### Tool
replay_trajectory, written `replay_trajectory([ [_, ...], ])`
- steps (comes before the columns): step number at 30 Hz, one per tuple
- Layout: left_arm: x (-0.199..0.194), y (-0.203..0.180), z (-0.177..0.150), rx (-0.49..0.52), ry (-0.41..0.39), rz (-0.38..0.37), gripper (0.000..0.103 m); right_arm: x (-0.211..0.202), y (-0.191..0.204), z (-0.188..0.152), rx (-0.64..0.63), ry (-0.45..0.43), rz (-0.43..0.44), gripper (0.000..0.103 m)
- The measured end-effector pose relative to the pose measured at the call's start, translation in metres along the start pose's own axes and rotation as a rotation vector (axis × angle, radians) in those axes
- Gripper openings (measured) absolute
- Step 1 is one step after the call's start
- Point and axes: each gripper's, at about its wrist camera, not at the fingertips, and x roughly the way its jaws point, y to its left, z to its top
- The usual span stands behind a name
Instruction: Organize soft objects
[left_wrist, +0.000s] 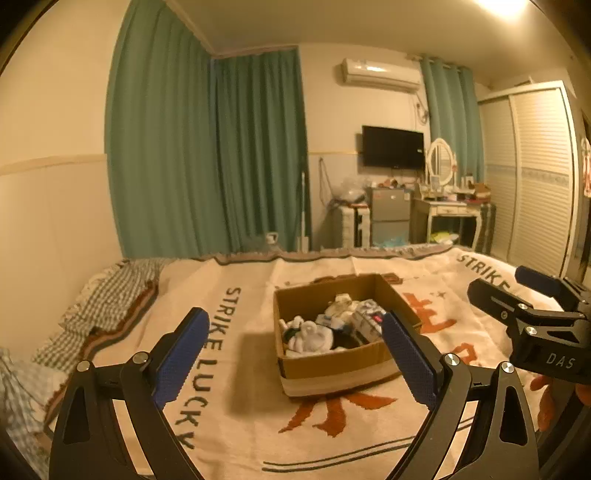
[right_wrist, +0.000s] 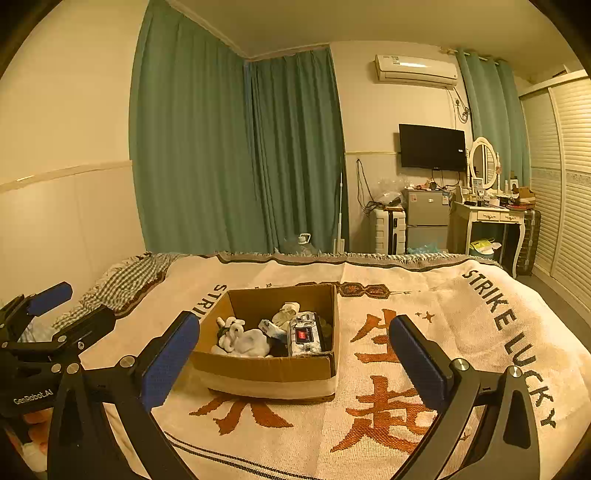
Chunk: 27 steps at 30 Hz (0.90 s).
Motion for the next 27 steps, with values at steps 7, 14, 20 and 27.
replay_trajectory([
  [7, 0.0011, 0.0015, -0.0008, -0.015, 0.011, -0.005, 0.096, 0.0007, -0.0012, -0.0021, -0.002, 0.004, -0.004, 0.103],
  [14, -0.0014, 0.0035, -0.001, -0.019, 0.0, 0.002, 0.096, 0.0007, 0.0004, -0.0037, -0.006, 0.002, -0.005, 0.103],
  [20, -0.0021, 0.0025, -0.0004, -0.014, -0.002, 0.006, 0.096, 0.0018, 0.0019, -0.0048, -0.008, 0.009, -0.005, 0.103],
  [27, -0.0013, 0.0015, -0.0012, -0.013, 0.002, 0.004, 0.096, 0.0023, 0.0037, -0.0054, -0.011, 0.015, -0.004, 0.103],
])
